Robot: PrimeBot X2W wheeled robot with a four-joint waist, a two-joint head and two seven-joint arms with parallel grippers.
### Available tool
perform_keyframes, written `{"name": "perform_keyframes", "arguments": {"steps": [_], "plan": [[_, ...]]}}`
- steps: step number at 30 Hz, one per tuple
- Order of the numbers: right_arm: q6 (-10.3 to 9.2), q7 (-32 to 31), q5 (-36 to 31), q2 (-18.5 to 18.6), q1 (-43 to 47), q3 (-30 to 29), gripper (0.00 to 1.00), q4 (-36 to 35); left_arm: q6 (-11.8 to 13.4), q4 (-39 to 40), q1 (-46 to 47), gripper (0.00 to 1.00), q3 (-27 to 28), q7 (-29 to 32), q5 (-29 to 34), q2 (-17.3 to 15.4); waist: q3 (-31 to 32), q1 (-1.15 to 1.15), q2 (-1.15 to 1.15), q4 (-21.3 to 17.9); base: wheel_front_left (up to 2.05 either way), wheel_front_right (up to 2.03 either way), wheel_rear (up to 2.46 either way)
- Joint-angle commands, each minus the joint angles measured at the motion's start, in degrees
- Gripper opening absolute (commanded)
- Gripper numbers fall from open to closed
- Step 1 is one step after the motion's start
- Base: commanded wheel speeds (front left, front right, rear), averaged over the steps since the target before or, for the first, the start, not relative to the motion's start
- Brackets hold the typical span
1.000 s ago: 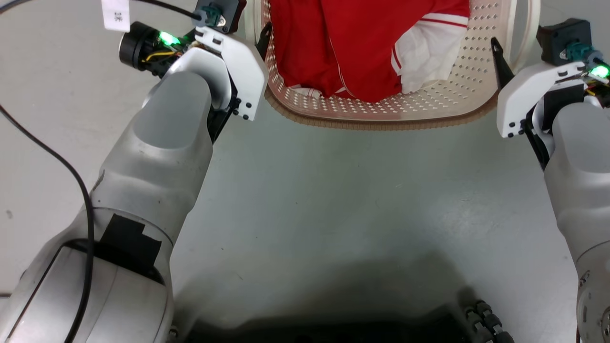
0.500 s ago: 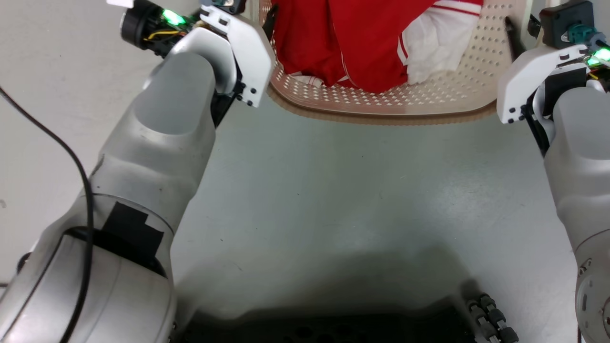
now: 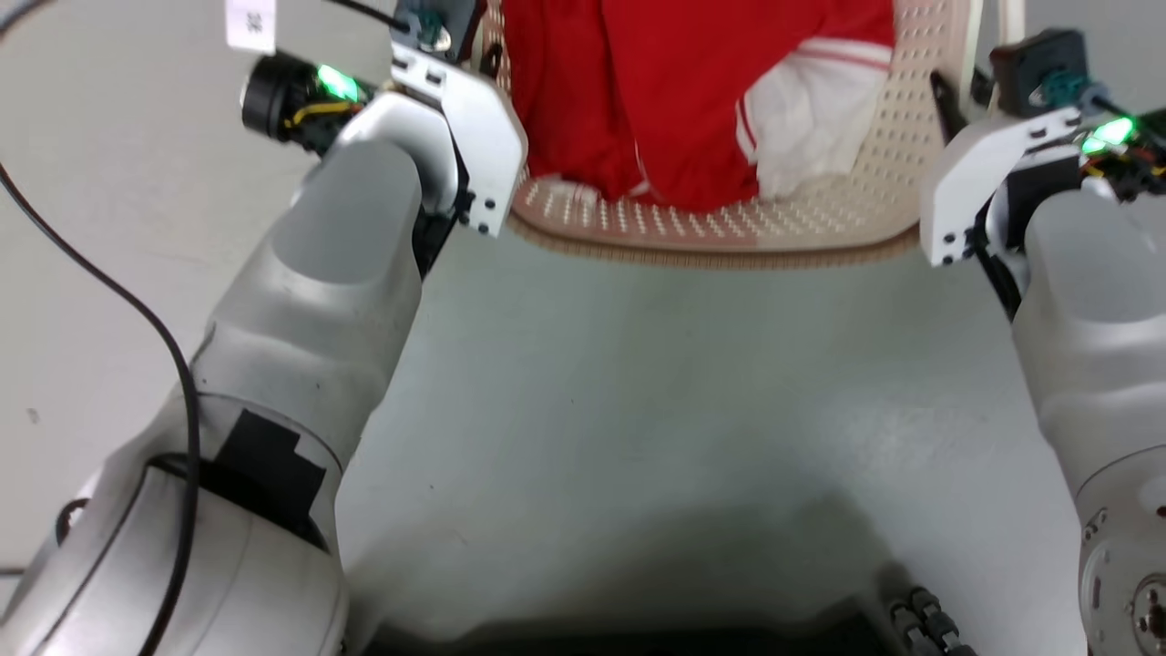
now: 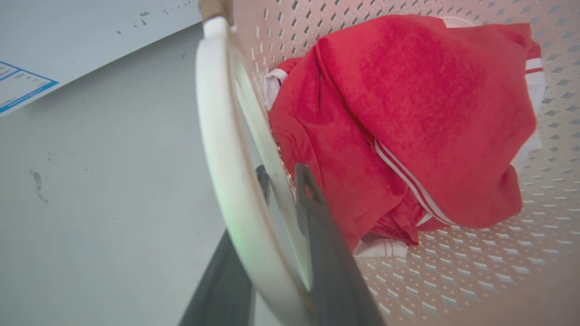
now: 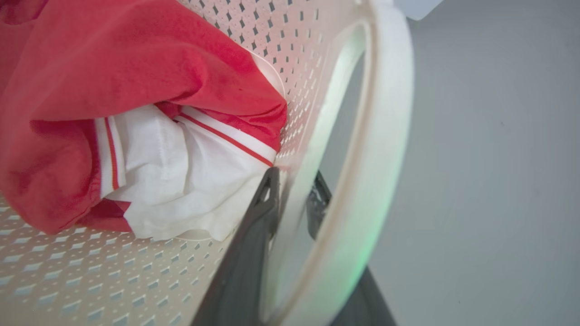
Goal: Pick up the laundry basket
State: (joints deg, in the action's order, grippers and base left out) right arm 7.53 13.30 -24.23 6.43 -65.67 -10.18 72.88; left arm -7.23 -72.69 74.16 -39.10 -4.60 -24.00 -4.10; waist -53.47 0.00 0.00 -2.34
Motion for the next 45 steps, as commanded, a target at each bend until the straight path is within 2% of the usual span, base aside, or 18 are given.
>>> {"name": "perform_keyframes", "arguments": {"steps": [1, 18, 30, 45], "plan": [[-0.08, -1.15, -0.76, 1.0, 1.39, 0.3, 0.0, 0.4, -0.3, -0.23, -0.98, 0.0, -0.6, 0.64, -0.5, -0.93, 1.94, 0.0, 0.0, 0.08, 0.0, 0.0, 0.0], [-0.07, -9.99, 2.89, -1.68, 8.76, 4.81, 0.0, 0.81, -0.44, 2.46, -11.04, 0.0, -6.93, 8.97, -9.51, -0.72, 16.72, 0.0, 0.0, 1.67, 0.0, 0.0, 0.0], [-0.06, -16.29, 12.25, -3.2, 16.53, 12.61, 0.0, 0.85, -0.44, 4.94, -19.02, 0.0, -12.16, 14.5, -17.83, -2.9, 30.37, 0.0, 0.0, 2.88, 0.0, 0.0, 0.0], [-0.06, -21.26, 24.74, -3.41, 23.85, 24.65, 0.0, 0.85, -0.4, 6.8, -26.1, 0.0, -18.13, 19.55, -25.06, -5.06, 42.96, 0.0, 0.0, 4.09, 0.0, 0.0, 0.0]]}}
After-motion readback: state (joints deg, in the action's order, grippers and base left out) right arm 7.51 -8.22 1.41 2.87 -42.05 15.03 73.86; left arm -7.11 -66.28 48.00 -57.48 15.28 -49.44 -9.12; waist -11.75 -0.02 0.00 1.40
